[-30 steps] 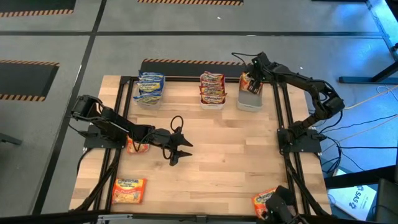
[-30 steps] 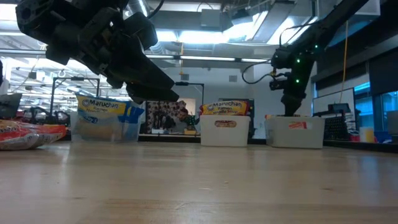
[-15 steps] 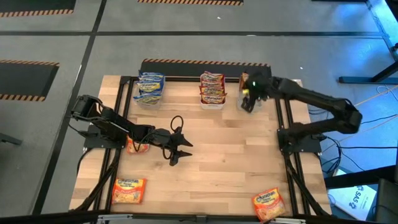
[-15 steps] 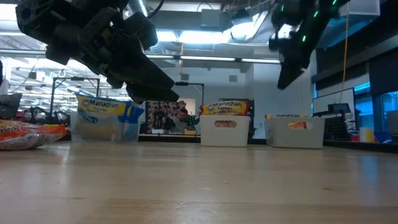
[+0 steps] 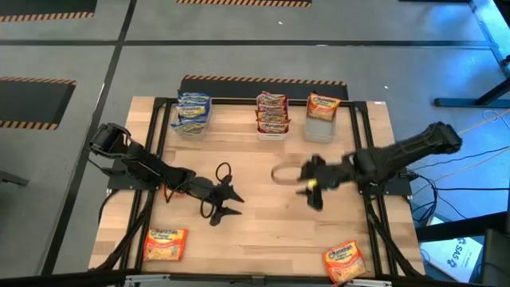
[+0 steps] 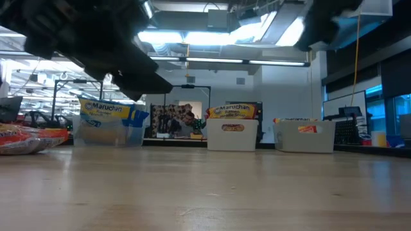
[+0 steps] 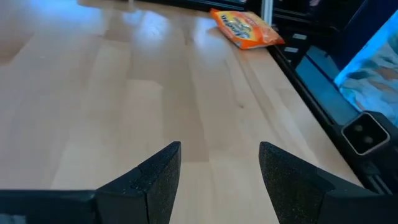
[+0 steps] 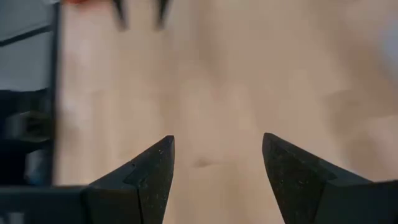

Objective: Sort Maruchan noodles
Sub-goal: Put the orange noodle pack into the gray bin

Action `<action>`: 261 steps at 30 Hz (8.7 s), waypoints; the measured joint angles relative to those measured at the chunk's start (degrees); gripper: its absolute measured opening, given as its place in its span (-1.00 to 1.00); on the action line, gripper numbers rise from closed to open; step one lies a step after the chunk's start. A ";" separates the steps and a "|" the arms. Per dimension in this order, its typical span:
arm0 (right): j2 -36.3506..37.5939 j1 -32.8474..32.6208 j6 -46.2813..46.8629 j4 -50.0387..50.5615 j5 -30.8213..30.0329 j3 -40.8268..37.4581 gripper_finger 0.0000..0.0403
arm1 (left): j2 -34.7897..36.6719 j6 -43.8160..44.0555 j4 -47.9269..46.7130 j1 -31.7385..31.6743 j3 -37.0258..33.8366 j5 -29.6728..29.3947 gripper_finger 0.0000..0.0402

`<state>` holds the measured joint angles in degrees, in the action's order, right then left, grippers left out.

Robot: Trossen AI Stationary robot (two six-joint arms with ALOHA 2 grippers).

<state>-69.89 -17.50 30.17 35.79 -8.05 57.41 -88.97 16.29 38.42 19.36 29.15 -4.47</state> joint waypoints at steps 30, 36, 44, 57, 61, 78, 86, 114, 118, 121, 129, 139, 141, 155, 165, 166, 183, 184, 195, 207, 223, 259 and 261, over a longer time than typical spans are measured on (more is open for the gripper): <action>-21.72 -41.18 78.76 -0.55 9.98 -0.02 0.12 | 0.00 1.74 2.81 8.41 0.00 -7.06 0.05; -24.97 -42.29 79.03 -1.91 16.69 -0.02 0.12 | 0.00 1.58 2.80 8.41 0.00 -7.06 0.05; -28.14 -41.47 72.89 -2.98 15.35 -0.02 0.12 | 0.00 1.19 2.79 8.38 0.00 -7.06 0.05; -29.72 -32.55 59.21 -2.24 1.35 0.07 0.12 | 0.00 1.16 2.76 8.28 0.00 -8.15 0.05; -29.81 -28.13 53.73 -2.17 -3.96 -0.01 0.12 | 0.00 1.18 2.76 8.28 0.00 -8.41 0.05; -23.84 -20.72 38.56 0.09 -14.50 -0.52 0.12 | -2.02 2.81 3.40 7.75 3.21 -9.75 0.05; -14.84 -25.97 47.78 9.82 -19.57 -3.02 0.12 | -12.14 0.03 -0.64 4.94 14.87 -9.40 0.05; 5.40 -28.23 62.63 -40.70 -15.87 -44.89 0.12 | -37.73 -4.21 -5.98 -1.78 42.38 -3.93 0.05; 5.33 -28.23 61.67 -40.78 -15.44 -44.87 0.12 | -39.95 -2.98 -5.15 -2.00 42.36 -3.49 0.05; 4.97 -28.23 61.57 -40.85 -15.26 -44.87 0.14 | -41.15 -2.96 -4.61 -2.00 42.38 -3.51 0.05; 3.48 -28.21 63.33 -42.58 -15.33 -44.85 0.41 | -41.94 -3.24 -4.56 -2.00 42.45 -3.78 0.05; -3.61 -26.64 63.86 -51.78 -14.82 -44.75 0.49 | -41.99 -3.37 -4.38 -2.00 42.36 -3.78 0.05; -5.82 -25.63 63.87 -53.95 -14.97 -44.62 0.49 | -42.01 -3.37 -4.36 -2.00 42.36 -3.77 0.05; -13.45 -21.33 56.16 -64.74 -11.71 -43.48 0.31 | -42.03 -3.41 -4.14 -2.00 42.29 -3.78 0.05; -13.72 -21.44 53.37 -63.87 -12.43 -42.00 -0.36 | -40.34 -3.28 -5.06 -1.62 42.07 -2.83 0.05; -13.74 -21.41 52.77 -63.77 -12.49 -41.84 -0.43 | -39.50 -3.17 -5.73 -1.49 42.05 -2.28 0.05; -13.74 -21.44 36.24 -64.40 -19.19 -36.70 -0.85 | -19.59 -5.06 -27.57 0.94 35.53 2.61 0.05; -13.72 -21.44 34.72 -64.60 -19.96 -36.11 -0.85 | -18.03 -4.89 -25.82 1.12 33.22 1.49 0.05; -13.65 -21.46 7.81 -66.08 -34.22 -26.94 -0.85 | -5.71 2.50 17.56 1.87 4.86 -4.50 0.05; -13.63 -19.97 -15.71 -65.96 -42.35 -18.54 -0.85 | -5.72 7.32 21.68 1.92 4.32 -8.37 0.05; -19.67 -19.21 -25.25 -77.73 -40.48 -18.40 -0.85 | -5.75 6.14 19.16 0.52 6.51 -11.27 0.05; -22.07 -15.56 -31.89 -80.57 -33.39 -14.95 -0.85 | -5.77 7.35 22.57 -1.34 6.73 -2.25 0.04; -22.07 -15.69 -31.60 -80.55 -33.47 -14.93 -0.85 | -5.77 7.17 22.57 -1.30 6.73 -2.14 0.02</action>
<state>-91.96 -33.19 -1.43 -44.77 -41.52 42.48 -94.74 23.47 61.00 18.06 35.88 -6.61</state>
